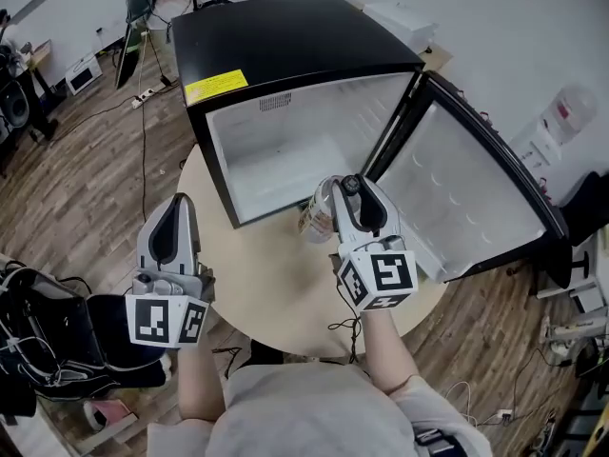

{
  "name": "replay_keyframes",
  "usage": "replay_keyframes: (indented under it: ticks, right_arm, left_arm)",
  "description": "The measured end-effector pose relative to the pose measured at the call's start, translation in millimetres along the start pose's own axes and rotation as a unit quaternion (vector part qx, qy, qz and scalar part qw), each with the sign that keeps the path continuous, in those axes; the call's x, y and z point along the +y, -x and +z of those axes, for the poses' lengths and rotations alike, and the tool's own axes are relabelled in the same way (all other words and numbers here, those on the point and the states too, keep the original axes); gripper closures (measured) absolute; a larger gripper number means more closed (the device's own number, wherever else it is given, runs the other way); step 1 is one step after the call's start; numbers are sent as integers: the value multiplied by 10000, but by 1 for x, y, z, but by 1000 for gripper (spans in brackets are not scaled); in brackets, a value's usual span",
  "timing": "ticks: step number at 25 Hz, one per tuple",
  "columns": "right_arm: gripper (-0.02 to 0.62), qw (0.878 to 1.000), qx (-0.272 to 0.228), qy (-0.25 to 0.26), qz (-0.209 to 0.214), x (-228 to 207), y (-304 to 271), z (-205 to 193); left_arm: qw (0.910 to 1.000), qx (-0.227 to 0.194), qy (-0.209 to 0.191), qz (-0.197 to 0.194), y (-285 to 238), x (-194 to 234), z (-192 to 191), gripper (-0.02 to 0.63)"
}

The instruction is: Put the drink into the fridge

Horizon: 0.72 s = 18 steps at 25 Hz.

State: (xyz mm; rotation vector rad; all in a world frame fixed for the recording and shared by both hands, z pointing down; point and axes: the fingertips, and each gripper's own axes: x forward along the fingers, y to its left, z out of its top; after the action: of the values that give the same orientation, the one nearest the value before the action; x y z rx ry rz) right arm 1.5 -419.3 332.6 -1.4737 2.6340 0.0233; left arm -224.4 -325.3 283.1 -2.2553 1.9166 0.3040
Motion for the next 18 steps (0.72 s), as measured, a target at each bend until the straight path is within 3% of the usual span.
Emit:
replay_keyframes:
  ticks: [18]
  right_arm:
    - [440,9975,624,79,-328,-8,-103,-66]
  left_arm:
    - [9987,459,60,-225,-36,48,-55,600]
